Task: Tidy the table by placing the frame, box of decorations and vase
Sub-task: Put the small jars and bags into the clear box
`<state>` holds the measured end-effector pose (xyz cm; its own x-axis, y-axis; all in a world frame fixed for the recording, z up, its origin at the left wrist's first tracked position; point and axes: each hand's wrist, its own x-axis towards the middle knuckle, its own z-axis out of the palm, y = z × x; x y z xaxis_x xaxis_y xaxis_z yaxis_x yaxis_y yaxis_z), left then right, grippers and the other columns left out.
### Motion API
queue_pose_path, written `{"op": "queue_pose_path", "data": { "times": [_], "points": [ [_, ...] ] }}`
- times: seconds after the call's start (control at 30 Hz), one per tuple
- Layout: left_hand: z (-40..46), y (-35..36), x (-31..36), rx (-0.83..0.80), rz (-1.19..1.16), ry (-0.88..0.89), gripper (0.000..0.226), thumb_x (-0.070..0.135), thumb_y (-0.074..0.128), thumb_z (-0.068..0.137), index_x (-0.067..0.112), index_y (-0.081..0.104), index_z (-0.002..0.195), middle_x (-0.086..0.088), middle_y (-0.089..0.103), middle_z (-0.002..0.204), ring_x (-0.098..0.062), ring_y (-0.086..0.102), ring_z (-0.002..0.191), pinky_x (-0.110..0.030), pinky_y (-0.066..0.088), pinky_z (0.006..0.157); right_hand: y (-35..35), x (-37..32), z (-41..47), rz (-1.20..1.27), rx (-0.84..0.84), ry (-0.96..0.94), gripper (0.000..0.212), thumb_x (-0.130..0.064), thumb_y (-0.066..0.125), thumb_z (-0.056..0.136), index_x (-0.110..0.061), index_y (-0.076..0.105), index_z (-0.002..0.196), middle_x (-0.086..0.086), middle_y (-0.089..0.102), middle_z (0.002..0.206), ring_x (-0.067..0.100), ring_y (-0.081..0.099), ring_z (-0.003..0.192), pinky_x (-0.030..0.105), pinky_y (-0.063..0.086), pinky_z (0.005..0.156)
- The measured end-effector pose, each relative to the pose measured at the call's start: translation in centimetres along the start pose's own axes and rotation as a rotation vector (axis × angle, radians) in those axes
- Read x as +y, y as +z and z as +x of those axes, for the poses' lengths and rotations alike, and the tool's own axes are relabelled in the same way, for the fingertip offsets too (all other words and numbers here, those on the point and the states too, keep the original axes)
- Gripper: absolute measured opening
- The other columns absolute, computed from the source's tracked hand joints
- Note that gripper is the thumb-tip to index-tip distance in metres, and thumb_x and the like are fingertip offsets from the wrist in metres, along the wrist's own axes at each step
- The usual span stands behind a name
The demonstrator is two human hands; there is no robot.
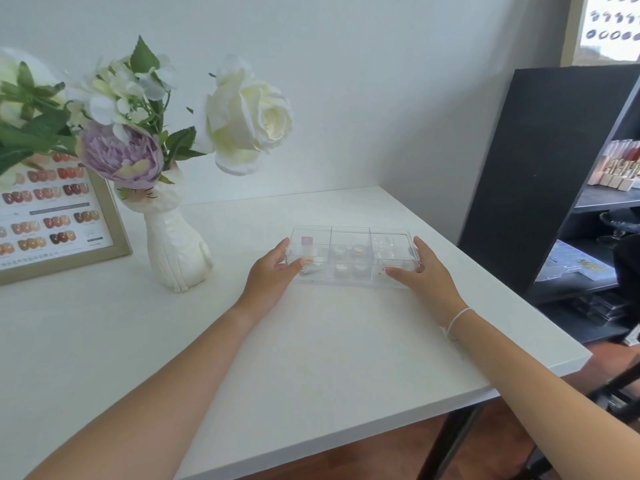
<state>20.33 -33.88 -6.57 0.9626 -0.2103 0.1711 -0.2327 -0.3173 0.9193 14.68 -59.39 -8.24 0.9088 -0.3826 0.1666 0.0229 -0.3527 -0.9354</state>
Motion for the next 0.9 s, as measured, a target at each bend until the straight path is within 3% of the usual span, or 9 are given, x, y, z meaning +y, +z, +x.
{"op": "queue_pose_path", "data": {
  "times": [0.5, 0.57, 0.6, 0.67, 0.8, 0.83, 0.9],
  "points": [
    [5.3, 1.8, 0.2, 0.163, -0.168, -0.035, 0.058, 0.023, 0.058, 0.090, 0.015, 0.034, 0.142, -0.005, 0.041, 0.147, -0.010, 0.038, 0.133, -0.018, 0.027, 0.098, 2.4, -0.4, 8.1, 0.139, 0.027, -0.032, 0.073, -0.021, 0.070, 0.077, -0.024, 0.032, 0.139, 0.000, 0.038, 0.146, 0.011, 0.039, 0.127, 0.023, 0.030, 0.096],
    [6.7, 2.3, 0.0, 0.194, -0.166, -0.032, 0.055, 0.023, 0.057, 0.090, 0.016, 0.038, 0.140, -0.002, 0.050, 0.137, -0.011, 0.044, 0.127, -0.018, 0.029, 0.096, 2.8, -0.2, 9.9, 0.146, 0.031, -0.037, 0.072, -0.021, 0.069, 0.077, -0.024, 0.033, 0.139, -0.001, 0.039, 0.145, 0.010, 0.040, 0.125, 0.023, 0.030, 0.095],
    [7.5, 2.5, -0.1, 0.203, -0.164, -0.026, 0.050, 0.023, 0.057, 0.090, 0.018, 0.043, 0.138, 0.001, 0.056, 0.121, -0.011, 0.048, 0.116, -0.018, 0.032, 0.092, 2.9, -0.2, 10.8, 0.147, 0.032, -0.041, 0.072, -0.021, 0.069, 0.077, -0.024, 0.033, 0.139, -0.001, 0.039, 0.145, 0.011, 0.040, 0.126, 0.023, 0.030, 0.095],
    [9.0, 2.9, -0.3, 0.228, -0.154, -0.013, 0.042, 0.023, 0.057, 0.089, 0.024, 0.049, 0.130, 0.007, 0.047, 0.094, -0.011, 0.042, 0.094, -0.019, 0.034, 0.081, 3.3, 0.0, 12.6, 0.155, 0.032, -0.047, 0.071, -0.022, 0.069, 0.076, -0.025, 0.034, 0.138, -0.002, 0.040, 0.144, 0.010, 0.041, 0.125, 0.023, 0.030, 0.094],
    [12.2, 3.6, -1.0, 0.267, -0.154, -0.010, 0.053, 0.023, 0.058, 0.089, 0.019, 0.040, 0.139, 0.009, 0.046, 0.107, -0.004, 0.043, 0.100, -0.017, 0.030, 0.088, 4.0, 0.5, 16.3, 0.186, 0.012, -0.068, 0.072, -0.023, 0.070, 0.075, -0.026, 0.034, 0.138, -0.004, 0.039, 0.145, 0.009, 0.042, 0.124, 0.024, 0.032, 0.097],
    [12.9, 3.7, -1.1, 0.270, -0.163, -0.008, 0.046, 0.023, 0.058, 0.089, 0.023, 0.047, 0.134, 0.011, 0.047, 0.108, -0.004, 0.043, 0.101, -0.017, 0.032, 0.086, 4.2, 0.6, 17.2, 0.188, 0.001, -0.071, 0.073, -0.023, 0.069, 0.075, -0.026, 0.033, 0.138, -0.004, 0.038, 0.146, 0.010, 0.039, 0.129, 0.026, 0.031, 0.100],
    [14.4, 4.0, -1.4, 0.277, -0.174, -0.006, 0.021, 0.022, 0.058, 0.088, 0.042, 0.057, 0.094, 0.016, 0.045, 0.086, -0.010, 0.038, 0.091, -0.015, 0.032, 0.068, 4.6, 0.8, 19.0, 0.189, -0.013, -0.078, 0.074, -0.023, 0.069, 0.074, -0.027, 0.033, 0.139, -0.004, 0.037, 0.147, 0.011, 0.037, 0.133, 0.028, 0.031, 0.103]
  ]
}}
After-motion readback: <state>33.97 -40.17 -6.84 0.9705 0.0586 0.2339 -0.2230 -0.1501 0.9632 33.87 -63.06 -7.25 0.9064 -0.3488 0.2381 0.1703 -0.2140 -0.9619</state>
